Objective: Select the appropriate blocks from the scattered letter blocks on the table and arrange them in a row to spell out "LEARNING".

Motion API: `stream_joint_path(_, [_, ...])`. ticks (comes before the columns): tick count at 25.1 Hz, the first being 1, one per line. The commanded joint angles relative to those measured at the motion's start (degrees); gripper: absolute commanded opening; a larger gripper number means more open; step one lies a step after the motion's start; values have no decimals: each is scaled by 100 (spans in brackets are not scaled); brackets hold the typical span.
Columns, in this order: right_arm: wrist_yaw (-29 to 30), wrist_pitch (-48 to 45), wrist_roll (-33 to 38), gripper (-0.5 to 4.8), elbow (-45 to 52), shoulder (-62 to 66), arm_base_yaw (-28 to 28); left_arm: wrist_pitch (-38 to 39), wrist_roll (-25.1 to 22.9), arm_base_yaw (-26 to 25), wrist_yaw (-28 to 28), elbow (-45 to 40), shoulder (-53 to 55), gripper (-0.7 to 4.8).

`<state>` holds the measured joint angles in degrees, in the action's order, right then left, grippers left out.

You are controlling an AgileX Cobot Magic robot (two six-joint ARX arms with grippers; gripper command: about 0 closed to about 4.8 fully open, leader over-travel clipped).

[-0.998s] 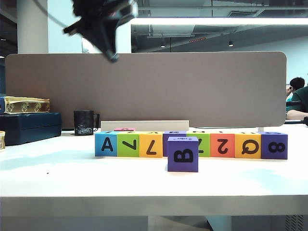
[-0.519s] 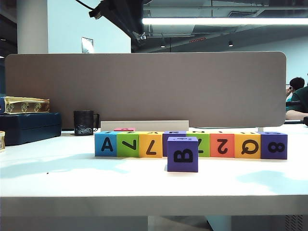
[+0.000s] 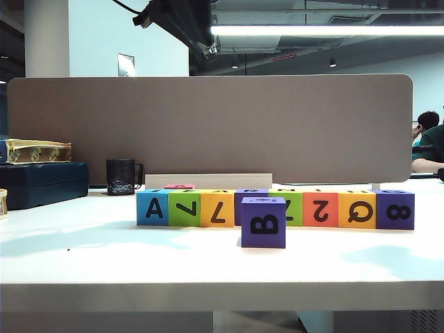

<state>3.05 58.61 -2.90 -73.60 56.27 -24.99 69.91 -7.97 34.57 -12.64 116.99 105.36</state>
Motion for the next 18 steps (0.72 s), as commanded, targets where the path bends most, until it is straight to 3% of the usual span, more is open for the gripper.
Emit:
stream_joint_path(1, [7, -28, -15, -1, -33, -13, -4, -243, 0, 7, -11, 11, -28, 21])
stream_joint_path(8, [-28, -33, -20, -1, -20, -13, -4, -584, -2, 7, -11, 11, -28, 21])
stream_joint_path(12, [-623, -94, -79, -1, -9, -37, 7, -741, 0, 7, -11, 11, -28, 21])
stream_joint_path(18, [-848, -393, -48, -1, 28, -586, 511, -793, 0, 7, -15, 11, -28, 21])
